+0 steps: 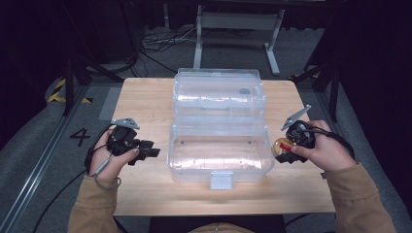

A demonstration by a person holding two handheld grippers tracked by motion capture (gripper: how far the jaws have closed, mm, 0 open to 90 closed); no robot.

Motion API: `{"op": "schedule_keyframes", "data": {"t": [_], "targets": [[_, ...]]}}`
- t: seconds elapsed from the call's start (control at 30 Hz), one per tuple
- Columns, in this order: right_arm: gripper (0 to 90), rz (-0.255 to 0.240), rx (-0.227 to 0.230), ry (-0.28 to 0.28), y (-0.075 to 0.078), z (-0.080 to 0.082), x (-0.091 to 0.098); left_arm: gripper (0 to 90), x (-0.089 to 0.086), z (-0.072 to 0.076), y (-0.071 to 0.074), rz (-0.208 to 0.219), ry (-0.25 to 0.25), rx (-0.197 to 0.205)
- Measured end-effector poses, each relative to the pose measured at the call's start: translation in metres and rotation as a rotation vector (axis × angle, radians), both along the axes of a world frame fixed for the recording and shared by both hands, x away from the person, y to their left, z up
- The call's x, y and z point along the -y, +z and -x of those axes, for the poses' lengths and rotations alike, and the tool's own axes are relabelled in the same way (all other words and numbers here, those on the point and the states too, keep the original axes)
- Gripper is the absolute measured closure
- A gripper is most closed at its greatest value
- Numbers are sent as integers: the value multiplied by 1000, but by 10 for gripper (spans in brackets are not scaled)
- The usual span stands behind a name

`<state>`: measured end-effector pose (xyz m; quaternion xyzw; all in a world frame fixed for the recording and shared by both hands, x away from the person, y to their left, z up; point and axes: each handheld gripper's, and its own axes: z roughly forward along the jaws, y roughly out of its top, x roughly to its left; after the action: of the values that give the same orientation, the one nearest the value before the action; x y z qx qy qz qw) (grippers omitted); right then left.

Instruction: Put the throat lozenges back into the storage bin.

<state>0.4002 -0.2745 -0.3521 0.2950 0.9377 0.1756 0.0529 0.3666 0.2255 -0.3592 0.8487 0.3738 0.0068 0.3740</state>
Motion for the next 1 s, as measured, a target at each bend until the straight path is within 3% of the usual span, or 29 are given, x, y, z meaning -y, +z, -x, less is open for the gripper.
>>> {"op": "schedule_keyframes", "data": {"t": [0.33,1.0], "targets": [[198,-49,6,57,12,-2,-20,543,-1,0,0,0,1,6],[198,-52,0,144,12,-9,-54,543,-1,0,0,5,1,3]]}}
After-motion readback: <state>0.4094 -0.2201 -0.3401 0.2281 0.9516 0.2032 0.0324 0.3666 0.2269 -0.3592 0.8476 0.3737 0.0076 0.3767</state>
